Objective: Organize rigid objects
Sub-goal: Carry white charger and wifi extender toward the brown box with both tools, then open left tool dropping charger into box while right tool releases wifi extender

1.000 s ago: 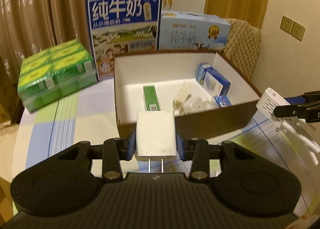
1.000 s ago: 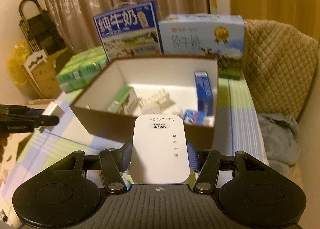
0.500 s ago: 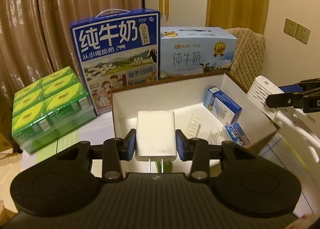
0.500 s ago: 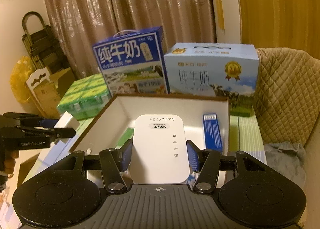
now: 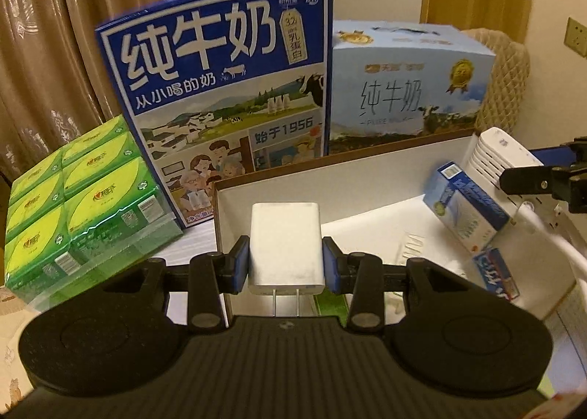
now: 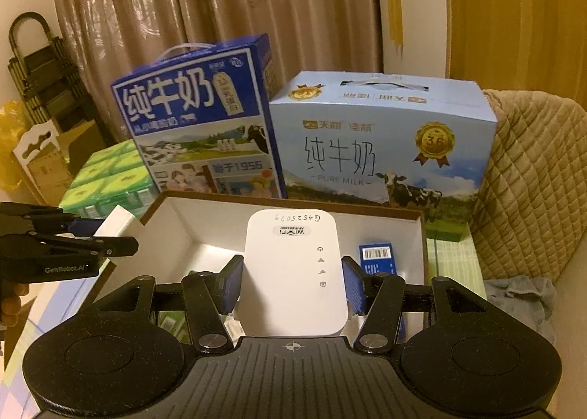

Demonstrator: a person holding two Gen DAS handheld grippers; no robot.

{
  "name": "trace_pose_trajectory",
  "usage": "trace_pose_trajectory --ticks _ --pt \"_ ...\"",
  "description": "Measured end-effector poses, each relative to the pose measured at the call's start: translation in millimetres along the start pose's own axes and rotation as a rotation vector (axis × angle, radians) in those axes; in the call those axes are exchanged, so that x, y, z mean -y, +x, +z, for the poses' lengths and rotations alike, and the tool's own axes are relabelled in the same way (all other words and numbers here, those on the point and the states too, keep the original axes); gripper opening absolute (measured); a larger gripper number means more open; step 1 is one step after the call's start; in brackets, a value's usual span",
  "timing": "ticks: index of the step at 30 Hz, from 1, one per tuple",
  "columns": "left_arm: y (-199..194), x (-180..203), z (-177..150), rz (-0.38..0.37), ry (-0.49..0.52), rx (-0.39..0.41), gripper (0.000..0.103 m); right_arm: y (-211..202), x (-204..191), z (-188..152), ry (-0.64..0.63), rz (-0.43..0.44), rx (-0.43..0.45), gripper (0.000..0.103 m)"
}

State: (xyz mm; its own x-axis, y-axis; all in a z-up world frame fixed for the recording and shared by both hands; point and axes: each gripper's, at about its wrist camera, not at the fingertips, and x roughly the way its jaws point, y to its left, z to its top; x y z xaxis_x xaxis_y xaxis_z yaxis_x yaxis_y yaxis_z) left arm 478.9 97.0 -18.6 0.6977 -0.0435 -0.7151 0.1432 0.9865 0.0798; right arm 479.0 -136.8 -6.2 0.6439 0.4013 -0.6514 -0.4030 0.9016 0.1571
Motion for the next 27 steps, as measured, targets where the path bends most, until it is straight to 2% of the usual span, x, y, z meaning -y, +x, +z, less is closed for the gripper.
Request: trace_pose_trajectory --ticks 14,21,27 --pt "70.1 7.0 17.2 0.019 0.054 -0.094 0.036 67.1 18.2 -1.7 -0.010 -0.034 -0.063 0.053" --pt "95.4 13.7 19.5 0.025 0.086 -0.138 0.036 87.1 24.1 -3.6 -0.005 -0.039 -0.090 0.053" --pt "106.1 17.4 19.5 0.032 0.100 -0.135 0.037 98.5 27.5 -2.6 -0.005 -0.048 -0.101 0.053"
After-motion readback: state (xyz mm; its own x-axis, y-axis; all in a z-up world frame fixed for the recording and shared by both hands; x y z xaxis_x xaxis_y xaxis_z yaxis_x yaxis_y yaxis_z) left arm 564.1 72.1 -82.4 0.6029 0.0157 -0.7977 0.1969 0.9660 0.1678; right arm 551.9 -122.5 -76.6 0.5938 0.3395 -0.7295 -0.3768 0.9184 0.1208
